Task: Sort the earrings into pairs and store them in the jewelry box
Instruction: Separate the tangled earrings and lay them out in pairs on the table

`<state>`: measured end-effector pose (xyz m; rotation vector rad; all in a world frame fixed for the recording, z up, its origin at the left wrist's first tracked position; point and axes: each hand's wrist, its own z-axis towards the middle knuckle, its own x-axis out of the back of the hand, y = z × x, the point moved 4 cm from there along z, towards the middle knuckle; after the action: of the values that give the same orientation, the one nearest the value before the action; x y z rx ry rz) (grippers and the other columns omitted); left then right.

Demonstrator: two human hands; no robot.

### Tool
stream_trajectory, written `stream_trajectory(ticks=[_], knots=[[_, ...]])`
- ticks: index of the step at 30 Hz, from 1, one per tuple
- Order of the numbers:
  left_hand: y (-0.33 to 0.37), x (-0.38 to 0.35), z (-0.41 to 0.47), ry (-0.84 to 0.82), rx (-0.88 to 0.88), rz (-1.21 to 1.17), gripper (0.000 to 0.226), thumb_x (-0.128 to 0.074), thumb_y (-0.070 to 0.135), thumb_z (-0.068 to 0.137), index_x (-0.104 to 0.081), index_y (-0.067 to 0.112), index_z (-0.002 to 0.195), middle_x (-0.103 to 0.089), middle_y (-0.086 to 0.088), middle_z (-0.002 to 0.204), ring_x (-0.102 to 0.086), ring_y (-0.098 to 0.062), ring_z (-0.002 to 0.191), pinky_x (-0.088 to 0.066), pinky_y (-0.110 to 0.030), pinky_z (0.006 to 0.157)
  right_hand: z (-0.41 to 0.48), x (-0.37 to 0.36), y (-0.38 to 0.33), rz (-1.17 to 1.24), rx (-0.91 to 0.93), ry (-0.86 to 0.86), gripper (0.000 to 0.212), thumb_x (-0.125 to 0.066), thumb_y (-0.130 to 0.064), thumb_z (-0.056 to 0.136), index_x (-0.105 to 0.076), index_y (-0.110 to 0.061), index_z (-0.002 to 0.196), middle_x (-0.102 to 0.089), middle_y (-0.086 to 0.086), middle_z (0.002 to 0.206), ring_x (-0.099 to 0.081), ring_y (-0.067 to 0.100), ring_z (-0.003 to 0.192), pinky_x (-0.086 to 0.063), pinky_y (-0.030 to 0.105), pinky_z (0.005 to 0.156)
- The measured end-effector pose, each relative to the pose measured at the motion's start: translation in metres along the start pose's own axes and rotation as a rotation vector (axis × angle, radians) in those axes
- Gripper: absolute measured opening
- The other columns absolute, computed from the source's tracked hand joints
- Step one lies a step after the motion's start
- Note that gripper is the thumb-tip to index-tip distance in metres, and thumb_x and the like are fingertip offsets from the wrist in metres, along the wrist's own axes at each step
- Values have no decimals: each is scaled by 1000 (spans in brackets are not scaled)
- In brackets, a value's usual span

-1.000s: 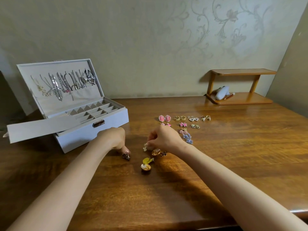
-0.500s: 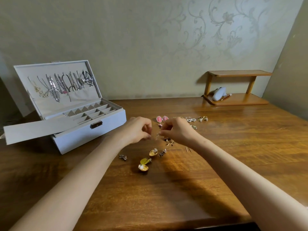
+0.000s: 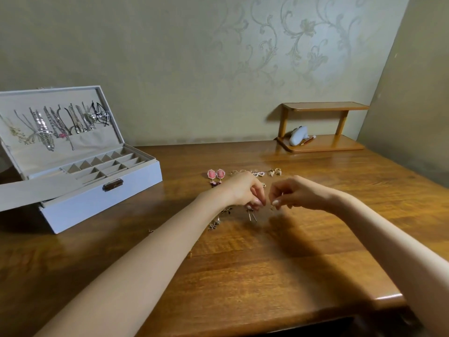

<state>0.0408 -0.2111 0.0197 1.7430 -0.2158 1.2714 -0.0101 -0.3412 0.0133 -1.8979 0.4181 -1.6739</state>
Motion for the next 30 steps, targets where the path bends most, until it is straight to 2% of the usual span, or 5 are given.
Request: stream_trajectory(ticks=[5,9,14,20,30], knots=[[2,-15,15,-95,-4,195,18,-69,11,81,-72,11,99,-69,-5,106,-60,-17,101,-47,-27,86,4,-1,19,-21,-31,-80,10,-60,-9,87,-64,-15,80,-58,-3,75,-49,-5,59,-40,9,55],[-2,-18,28,-17,47,240,16,-71,14,80,-72,15,96,-68,-3,105,-60,-18,100,-41,-23,75,12,0,28,-23,-35,0,17,-63,-6,85,-63,-20,73,-58,-5,71,-49,1,61,-41,10,56],[-6,-16,41,30,59,284,9,-74,15,77,-71,21,84,-68,-1,101,-60,-20,100,-49,-32,83,24,3,43,-42,-66,126,22,-66,-8,83,-61,-25,70,-59,-7,71,-49,1,61,-40,14,57],[-6,-12,50,115,36,393,10,-72,21,79,-68,21,87,-63,-1,109,-55,-22,104,-39,-30,75,38,6,49,-61,-98,200,16,-65,-8,84,-62,-22,76,-61,-5,76,-51,4,67,-38,18,60],[-7,-7,65,165,24,490,8,-69,20,82,-67,22,89,-65,0,108,-53,-23,111,-33,-39,101,50,7,55,-78,-151,307,8,-61,-9,87,-65,-16,86,-64,3,87,-58,19,83,-45,28,71]])
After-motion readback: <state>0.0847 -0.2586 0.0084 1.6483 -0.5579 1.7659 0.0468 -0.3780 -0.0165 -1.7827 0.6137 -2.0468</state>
